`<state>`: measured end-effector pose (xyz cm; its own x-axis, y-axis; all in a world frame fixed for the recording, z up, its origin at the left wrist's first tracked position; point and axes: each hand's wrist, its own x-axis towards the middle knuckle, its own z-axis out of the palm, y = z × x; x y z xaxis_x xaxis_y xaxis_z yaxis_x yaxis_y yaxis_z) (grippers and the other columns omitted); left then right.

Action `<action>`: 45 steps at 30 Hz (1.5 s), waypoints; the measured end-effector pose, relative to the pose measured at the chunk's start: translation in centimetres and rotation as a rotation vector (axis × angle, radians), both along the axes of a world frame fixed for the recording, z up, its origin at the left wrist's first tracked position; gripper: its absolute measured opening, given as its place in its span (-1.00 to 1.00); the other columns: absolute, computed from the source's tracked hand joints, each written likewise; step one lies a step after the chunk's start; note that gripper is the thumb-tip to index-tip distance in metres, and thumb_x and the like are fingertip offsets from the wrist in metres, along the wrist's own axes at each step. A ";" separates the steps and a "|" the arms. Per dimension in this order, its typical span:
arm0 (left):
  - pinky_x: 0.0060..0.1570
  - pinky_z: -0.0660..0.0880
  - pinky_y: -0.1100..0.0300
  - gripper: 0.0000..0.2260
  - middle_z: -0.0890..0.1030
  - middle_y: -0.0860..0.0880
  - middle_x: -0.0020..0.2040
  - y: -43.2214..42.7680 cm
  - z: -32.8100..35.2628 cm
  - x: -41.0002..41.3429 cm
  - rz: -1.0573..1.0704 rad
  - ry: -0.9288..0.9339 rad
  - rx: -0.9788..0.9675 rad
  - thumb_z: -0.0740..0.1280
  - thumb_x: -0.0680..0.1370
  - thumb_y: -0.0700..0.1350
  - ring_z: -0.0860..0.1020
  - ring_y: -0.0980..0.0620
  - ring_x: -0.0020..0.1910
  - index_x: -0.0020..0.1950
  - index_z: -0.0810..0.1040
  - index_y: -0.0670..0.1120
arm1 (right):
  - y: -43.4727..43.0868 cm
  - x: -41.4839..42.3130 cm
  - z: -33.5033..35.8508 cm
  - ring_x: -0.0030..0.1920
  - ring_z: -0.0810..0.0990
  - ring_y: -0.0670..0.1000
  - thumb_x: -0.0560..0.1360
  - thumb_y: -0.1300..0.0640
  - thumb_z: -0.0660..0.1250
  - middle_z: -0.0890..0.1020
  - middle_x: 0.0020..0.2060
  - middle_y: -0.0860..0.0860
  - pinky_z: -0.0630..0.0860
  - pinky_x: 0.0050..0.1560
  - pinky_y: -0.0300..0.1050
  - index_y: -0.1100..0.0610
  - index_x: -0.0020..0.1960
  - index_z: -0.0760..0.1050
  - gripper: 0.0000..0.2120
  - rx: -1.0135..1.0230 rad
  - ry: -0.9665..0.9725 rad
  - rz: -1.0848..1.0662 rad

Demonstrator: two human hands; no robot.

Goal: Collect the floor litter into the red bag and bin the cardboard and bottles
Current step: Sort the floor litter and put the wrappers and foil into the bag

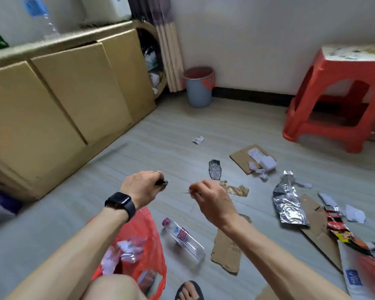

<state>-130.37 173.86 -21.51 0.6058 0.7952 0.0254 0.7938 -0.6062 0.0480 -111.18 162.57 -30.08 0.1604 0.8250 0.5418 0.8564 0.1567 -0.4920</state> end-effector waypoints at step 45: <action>0.03 0.56 0.14 -0.77 0.65 0.17 0.11 -14.6 -2.9 21.0 -0.460 -0.057 -0.374 0.27 0.58 0.08 0.60 0.10 0.04 0.20 0.57 0.15 | -24.0 20.2 6.8 0.14 0.61 -0.02 0.55 -0.01 0.36 0.68 0.12 -0.04 0.48 0.17 -0.13 0.04 0.13 0.65 -0.78 -0.724 0.150 -0.538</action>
<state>-109.38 159.30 -24.44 0.8963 0.4123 -0.1633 0.4433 -0.8212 0.3593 -90.99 138.58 -23.31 0.6490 0.7486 -0.1360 0.6436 -0.6355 -0.4265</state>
